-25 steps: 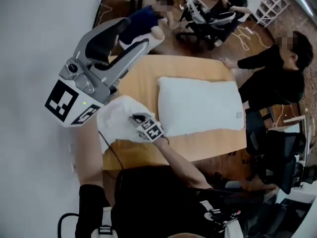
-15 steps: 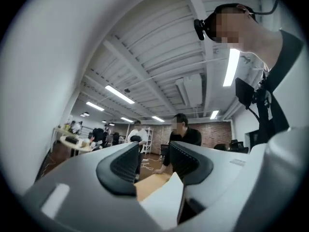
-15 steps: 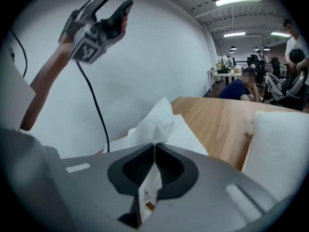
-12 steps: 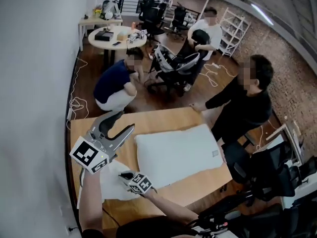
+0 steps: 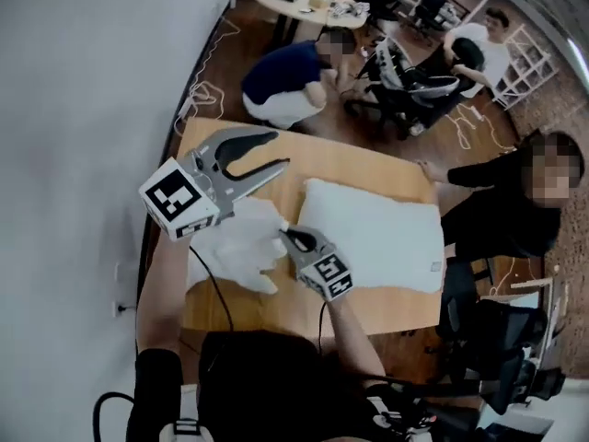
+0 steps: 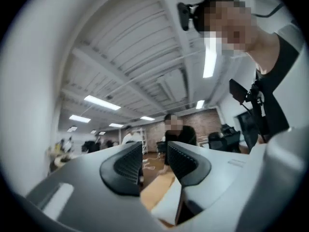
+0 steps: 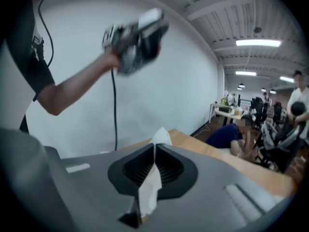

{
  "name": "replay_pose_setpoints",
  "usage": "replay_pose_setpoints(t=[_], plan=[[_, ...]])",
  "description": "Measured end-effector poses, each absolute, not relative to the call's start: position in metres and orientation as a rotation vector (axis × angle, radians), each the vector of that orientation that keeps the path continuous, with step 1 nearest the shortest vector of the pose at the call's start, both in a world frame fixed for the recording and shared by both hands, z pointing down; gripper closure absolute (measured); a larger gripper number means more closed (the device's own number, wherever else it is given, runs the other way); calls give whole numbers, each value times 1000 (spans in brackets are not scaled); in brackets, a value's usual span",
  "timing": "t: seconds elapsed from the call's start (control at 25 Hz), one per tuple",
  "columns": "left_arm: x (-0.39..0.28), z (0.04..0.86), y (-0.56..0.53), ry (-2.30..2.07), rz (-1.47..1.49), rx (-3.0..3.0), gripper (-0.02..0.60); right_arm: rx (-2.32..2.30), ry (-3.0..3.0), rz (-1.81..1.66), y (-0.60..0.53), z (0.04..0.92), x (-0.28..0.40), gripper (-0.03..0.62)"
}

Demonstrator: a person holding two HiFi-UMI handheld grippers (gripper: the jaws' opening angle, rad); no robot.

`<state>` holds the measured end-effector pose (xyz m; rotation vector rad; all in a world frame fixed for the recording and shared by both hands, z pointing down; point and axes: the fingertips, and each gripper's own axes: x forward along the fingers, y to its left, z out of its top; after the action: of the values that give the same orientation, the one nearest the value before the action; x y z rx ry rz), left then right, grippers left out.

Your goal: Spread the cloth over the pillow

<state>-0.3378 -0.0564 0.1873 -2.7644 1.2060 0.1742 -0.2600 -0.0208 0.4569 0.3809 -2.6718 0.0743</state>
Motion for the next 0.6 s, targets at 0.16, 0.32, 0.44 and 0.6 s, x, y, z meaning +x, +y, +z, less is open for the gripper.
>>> replay_pose_setpoints(t=[0.16,0.32,0.44,0.6], plan=[[-475,386,9,1803,-92,-2791,482,412,-2656,-170,-44,365,-253,582],[-512,528,109,2121,-410,-2833,487,496,-2530,-323,-49,328,-218,582],[-538,606,157,2365,-738,-2762,509,556,-2453,-433,-57,305,-186,582],[-570,659,217,2580,-1034,-2744,509,647,-2439,-458,-57,274,-160,582]])
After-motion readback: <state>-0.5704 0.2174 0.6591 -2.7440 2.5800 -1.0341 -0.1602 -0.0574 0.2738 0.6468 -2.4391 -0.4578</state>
